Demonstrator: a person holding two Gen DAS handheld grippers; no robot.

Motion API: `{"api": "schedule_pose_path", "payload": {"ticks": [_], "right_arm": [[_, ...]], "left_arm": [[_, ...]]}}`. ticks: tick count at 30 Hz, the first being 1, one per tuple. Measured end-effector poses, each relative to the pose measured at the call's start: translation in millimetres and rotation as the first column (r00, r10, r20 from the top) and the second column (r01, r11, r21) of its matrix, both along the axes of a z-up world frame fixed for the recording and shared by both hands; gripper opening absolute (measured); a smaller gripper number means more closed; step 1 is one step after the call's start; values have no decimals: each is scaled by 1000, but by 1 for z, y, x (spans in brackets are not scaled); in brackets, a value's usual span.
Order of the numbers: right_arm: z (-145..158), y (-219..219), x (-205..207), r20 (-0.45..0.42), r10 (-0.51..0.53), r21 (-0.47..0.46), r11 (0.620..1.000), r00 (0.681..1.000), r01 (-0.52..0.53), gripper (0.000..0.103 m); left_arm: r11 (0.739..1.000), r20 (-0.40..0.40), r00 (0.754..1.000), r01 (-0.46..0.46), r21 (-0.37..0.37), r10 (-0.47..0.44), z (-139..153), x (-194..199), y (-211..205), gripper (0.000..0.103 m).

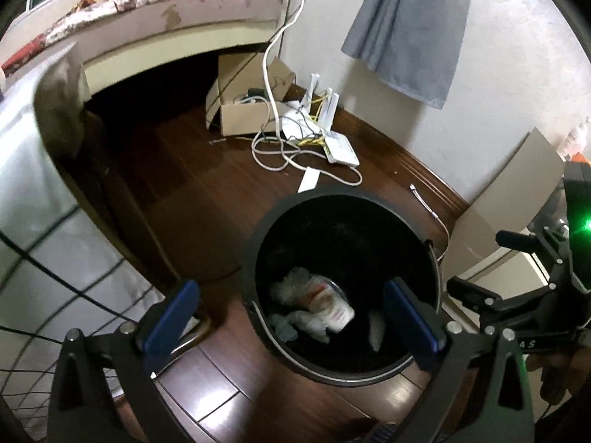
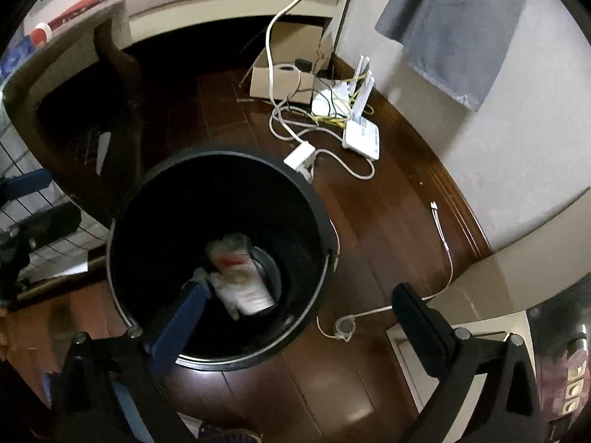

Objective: Collect trash
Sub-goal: 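Carry the carton and mask over the black bin and release both, then move both tools back toward the ottoman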

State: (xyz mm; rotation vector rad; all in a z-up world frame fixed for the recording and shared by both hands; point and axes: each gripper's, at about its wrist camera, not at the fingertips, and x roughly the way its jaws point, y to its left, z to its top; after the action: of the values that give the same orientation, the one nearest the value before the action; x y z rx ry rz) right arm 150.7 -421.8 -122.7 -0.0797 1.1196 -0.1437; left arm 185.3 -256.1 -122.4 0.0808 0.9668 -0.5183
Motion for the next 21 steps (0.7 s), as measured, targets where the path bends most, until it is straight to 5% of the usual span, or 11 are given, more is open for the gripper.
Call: {"api": "schedule_pose_path", "payload": {"ticks": [21], "right_arm": [[54,24,-14,135,21,-7,1000,991,-20,102]], "left_arm": [[998,144,988,-60,6,59,57,-22,27,102]]}}
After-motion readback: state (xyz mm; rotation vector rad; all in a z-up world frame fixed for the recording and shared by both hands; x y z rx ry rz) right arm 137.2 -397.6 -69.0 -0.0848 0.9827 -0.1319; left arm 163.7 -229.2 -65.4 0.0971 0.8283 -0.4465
